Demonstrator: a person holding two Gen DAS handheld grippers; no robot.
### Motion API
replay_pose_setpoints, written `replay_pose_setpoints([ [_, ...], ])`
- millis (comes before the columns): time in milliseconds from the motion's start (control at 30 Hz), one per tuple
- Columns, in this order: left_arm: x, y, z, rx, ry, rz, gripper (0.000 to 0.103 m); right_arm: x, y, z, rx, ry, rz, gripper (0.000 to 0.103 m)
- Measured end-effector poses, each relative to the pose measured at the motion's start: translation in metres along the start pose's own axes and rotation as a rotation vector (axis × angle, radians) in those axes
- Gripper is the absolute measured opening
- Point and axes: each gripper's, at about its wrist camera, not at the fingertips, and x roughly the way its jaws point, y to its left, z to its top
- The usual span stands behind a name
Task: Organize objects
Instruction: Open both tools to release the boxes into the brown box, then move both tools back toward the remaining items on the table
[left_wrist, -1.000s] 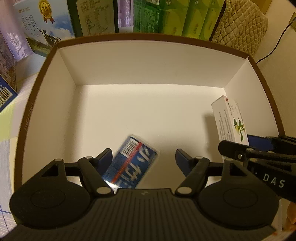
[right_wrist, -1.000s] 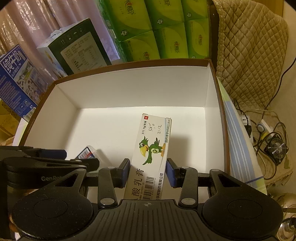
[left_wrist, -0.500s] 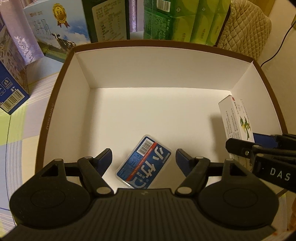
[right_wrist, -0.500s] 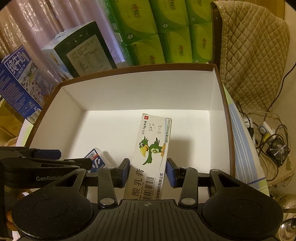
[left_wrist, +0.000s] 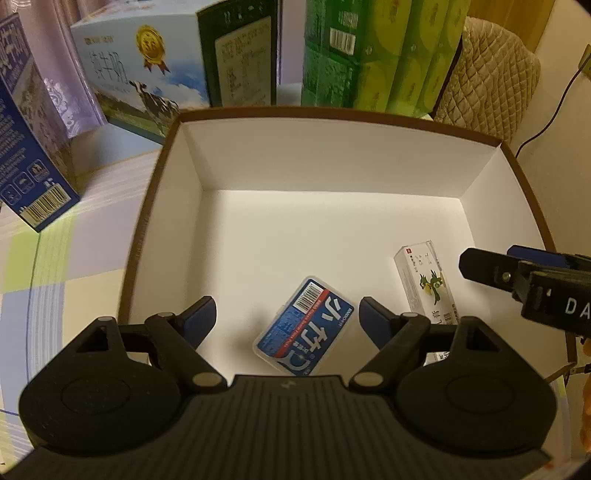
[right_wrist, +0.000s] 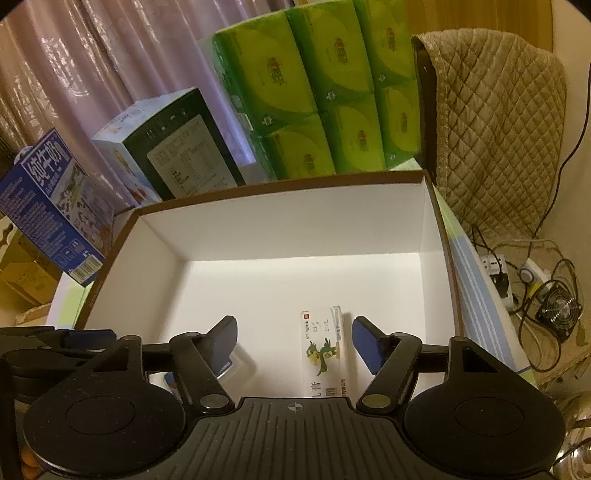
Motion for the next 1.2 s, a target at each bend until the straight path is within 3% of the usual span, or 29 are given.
replay_pose_setpoints([
  [533,-0.06,0.018,-0.017,-0.04,-0.089,-0.014,0.083,-0.049,0.004,-0.013,0.007,-0.062,0.045,0.069],
  [900,-0.12,0.033,-0.058,-0.077,-0.153,-0.016,0.085,-0.1,0.008,-0.041,0.011,-0.112,0.1,0.069],
  [1200,-0.147,0.044,-0.105,-0.101,-0.152,0.006,0.085,-0.127,0.012,-0.076,-0.009,-0.105,0.116,0.069],
])
